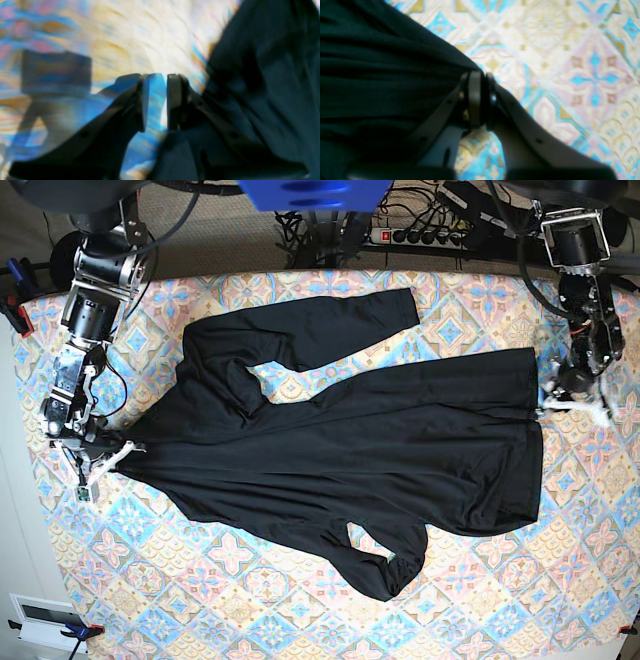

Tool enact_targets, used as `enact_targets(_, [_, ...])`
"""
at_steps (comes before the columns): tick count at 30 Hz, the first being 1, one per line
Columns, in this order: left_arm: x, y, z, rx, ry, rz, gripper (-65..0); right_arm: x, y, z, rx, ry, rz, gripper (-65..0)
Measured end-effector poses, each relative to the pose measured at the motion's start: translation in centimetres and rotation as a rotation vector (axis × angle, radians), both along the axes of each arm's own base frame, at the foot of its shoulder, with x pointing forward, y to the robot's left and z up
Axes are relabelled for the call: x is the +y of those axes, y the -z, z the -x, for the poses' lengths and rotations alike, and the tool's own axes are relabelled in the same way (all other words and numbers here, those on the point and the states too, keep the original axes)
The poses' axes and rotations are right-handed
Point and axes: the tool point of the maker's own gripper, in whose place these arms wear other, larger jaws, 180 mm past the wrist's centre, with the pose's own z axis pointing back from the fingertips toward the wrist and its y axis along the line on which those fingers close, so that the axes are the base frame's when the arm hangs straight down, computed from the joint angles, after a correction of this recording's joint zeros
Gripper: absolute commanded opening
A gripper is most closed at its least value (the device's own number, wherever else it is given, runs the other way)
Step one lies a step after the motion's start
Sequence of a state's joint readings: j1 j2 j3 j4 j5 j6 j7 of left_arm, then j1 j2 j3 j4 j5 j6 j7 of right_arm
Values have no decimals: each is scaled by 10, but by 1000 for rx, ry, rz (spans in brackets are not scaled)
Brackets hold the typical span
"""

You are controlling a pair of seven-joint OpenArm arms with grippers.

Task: Layout the t-shirt on the table in an organized manner, then fold the t-shirt properly
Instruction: 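Release the shirt with the left gripper and move it toward the shoulder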

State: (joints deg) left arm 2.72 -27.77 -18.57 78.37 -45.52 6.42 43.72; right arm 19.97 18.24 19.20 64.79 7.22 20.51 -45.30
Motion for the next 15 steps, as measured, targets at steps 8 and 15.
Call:
enact_targets(8, [-45,-1,-2,5,157,-6,-518,0,1,1,5,-1,6,-650])
enact_targets(15, [-47,2,-1,10,162,-7,-518,1,2,2,6,-2,6,-650])
